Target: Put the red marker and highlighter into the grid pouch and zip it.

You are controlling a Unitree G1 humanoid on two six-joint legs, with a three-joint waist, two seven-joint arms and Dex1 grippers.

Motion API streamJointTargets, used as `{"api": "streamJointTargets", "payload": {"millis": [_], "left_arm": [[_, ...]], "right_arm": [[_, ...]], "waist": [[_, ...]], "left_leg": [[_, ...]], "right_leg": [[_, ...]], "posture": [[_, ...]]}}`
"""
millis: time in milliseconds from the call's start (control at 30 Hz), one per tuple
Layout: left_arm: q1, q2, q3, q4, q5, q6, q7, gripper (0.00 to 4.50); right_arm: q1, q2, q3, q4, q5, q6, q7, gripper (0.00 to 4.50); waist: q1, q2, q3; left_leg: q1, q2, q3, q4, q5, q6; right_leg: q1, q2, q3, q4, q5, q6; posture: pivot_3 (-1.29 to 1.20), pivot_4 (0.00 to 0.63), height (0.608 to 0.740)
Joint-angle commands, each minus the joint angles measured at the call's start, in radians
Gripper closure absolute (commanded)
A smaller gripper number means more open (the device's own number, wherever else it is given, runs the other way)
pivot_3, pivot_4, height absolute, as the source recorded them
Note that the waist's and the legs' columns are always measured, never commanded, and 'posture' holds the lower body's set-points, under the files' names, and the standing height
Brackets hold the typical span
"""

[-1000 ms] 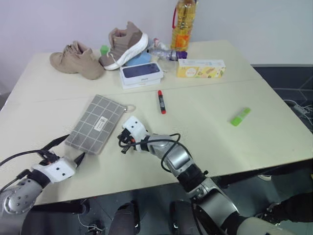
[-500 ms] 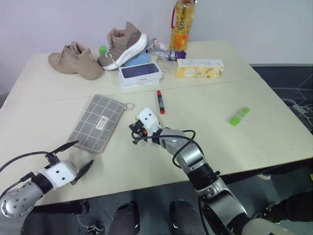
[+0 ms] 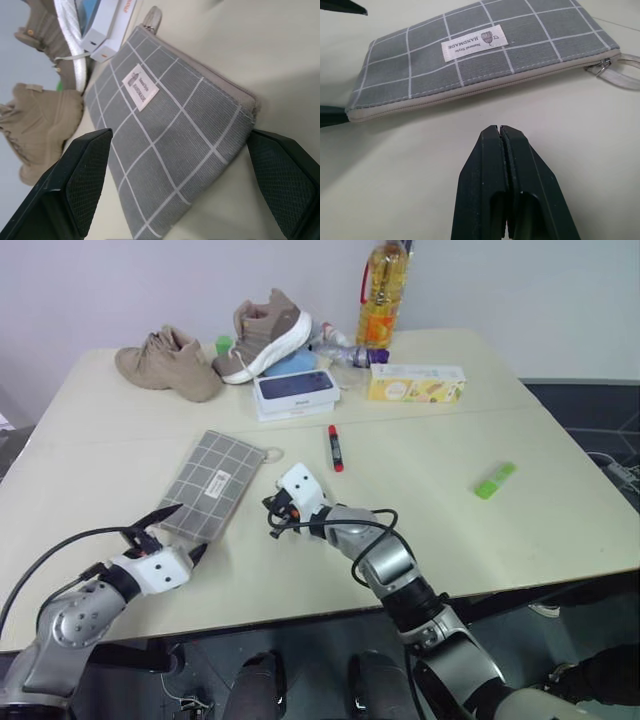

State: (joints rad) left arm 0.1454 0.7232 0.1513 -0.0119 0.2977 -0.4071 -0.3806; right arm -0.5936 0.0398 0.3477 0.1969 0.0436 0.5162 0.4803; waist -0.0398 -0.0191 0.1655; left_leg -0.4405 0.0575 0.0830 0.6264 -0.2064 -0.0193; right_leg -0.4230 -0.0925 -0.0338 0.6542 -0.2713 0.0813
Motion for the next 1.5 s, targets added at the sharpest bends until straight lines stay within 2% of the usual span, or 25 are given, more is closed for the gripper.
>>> {"api": "streamJointTargets", "payload": {"millis": [33, 100, 333, 367, 500, 633, 767, 833, 933, 1100, 1133, 1500], "left_arm": [[-0.011, -0.006, -0.031, 0.078, 0.060, 0.023, 0.041, 0.25], [-0.040, -0.010, -0.030, 0.100, 0.069, 0.022, 0.078, 0.76], [-0.084, -0.014, -0.037, 0.135, 0.070, -0.011, 0.130, 4.36], [-0.086, -0.015, -0.036, 0.138, 0.068, -0.018, 0.135, 4.47], [-0.089, -0.019, -0.026, 0.134, 0.047, -0.041, 0.147, 4.47], [-0.085, -0.042, -0.003, 0.066, -0.058, -0.040, 0.118, 4.47], [-0.077, -0.119, -0.013, -0.132, -0.378, 0.125, -0.017, 4.47], [-0.072, -0.137, -0.014, -0.198, -0.449, 0.206, -0.055, 4.47], [-0.075, -0.149, -0.025, -0.285, -0.530, 0.309, -0.104, 4.50], [-0.086, -0.160, -0.032, -0.326, -0.565, 0.381, -0.148, 4.50], [-0.091, -0.162, -0.034, -0.324, -0.563, 0.384, -0.154, 4.50], [-0.093, -0.164, -0.059, -0.317, -0.546, 0.370, -0.226, 4.50]], "right_arm": [[-0.011, 0.013, -0.013, -0.049, 0.008, -0.021, -0.006, 4.48], [-0.010, 0.012, -0.016, -0.051, 0.009, -0.023, -0.008, 4.50], [-0.003, 0.010, -0.014, -0.065, 0.011, -0.029, -0.002, 4.50], [-0.003, 0.010, -0.014, -0.066, 0.010, -0.029, -0.002, 4.50], [0.000, 0.007, -0.015, -0.072, 0.008, -0.031, -0.004, 4.50], [-0.014, -0.011, -0.055, -0.074, 0.006, -0.035, -0.027, 4.50], [-0.038, -0.087, -0.126, -0.124, 0.033, -0.048, 0.004, 4.50], [-0.038, -0.116, -0.155, -0.153, 0.068, -0.042, 0.037, 4.50], [-0.044, -0.218, -0.199, -0.202, 0.095, -0.045, 0.109, 3.61], [-0.049, -0.337, -0.206, -0.246, 0.080, -0.062, 0.157, 1.11], [-0.054, -0.356, -0.210, -0.246, 0.073, -0.063, 0.156, 0.75], [-0.109, -0.365, -0.198, -0.123, 0.019, -0.126, 0.098, 0.75]], "waist": [[0.000, 0.000, 0.000], [-0.001, 0.000, 0.000], [-0.001, 0.003, -0.001], [-0.001, 0.004, -0.001], [-0.001, 0.004, -0.001], [-0.001, 0.004, -0.001], [0.002, 0.003, 0.000], [0.001, 0.002, 0.000], [-0.002, 0.002, 0.000], [-0.004, 0.002, 0.000], [-0.003, 0.002, 0.000], [0.000, 0.002, 0.000]], "left_leg": [[0.000, 0.002, 0.001, 0.001, 0.000, 0.000], [0.000, 0.005, 0.001, 0.003, 0.000, 0.000], [0.000, 0.009, 0.001, 0.003, 0.001, -0.002], [0.000, 0.009, 0.001, 0.002, 0.001, -0.002], [0.000, 0.009, 0.002, 0.003, 0.001, -0.002], [-0.001, 0.010, 0.002, 0.003, 0.001, -0.002], [-0.003, 0.010, 0.002, 0.005, 0.001, -0.002], [-0.004, 0.010, 0.003, 0.005, 0.001, -0.002], [-0.004, 0.009, 0.004, 0.005, 0.002, -0.002], [-0.002, 0.010, 0.004, 0.003, 0.002, -0.002], [-0.002, 0.010, 0.003, 0.003, 0.002, -0.002], [-0.002, 0.010, 0.004, 0.004, 0.002, -0.002]], "right_leg": [[0.000, 0.001, 0.000, 0.000, 0.000, -0.001], [0.001, 0.004, 0.000, 0.000, 0.001, -0.003], [-0.002, 0.010, 0.000, 0.000, 0.004, -0.003], [-0.002, 0.010, 0.000, 0.000, 0.004, -0.003], [-0.002, 0.010, 0.000, 0.000, 0.004, -0.003], [-0.002, 0.010, 0.000, 0.000, 0.003, -0.005], [-0.003, 0.007, 0.001, -0.002, 0.004, -0.003], [-0.003, 0.006, 0.001, -0.002, 0.004, -0.002], [-0.002, 0.007, 0.001, -0.004, 0.004, -0.001], [-0.002, 0.013, 0.001, -0.003, 0.004, -0.001], [-0.002, 0.014, 0.001, -0.003, 0.004, -0.001], [-0.002, 0.013, 0.002, -0.003, 0.004, -0.001]], "posture": [[0.00, 0.150, 0.736], [0.00, 0.150, 0.736], [0.00, 0.150, 0.736], [0.00, 0.150, 0.736], [0.00, 0.150, 0.736], [0.00, 0.150, 0.736], [0.00, 0.150, 0.736], [0.00, 0.150, 0.736], [0.00, 0.150, 0.736], [0.00, 0.150, 0.736], [0.00, 0.150, 0.736], [0.00, 0.150, 0.736]]}}
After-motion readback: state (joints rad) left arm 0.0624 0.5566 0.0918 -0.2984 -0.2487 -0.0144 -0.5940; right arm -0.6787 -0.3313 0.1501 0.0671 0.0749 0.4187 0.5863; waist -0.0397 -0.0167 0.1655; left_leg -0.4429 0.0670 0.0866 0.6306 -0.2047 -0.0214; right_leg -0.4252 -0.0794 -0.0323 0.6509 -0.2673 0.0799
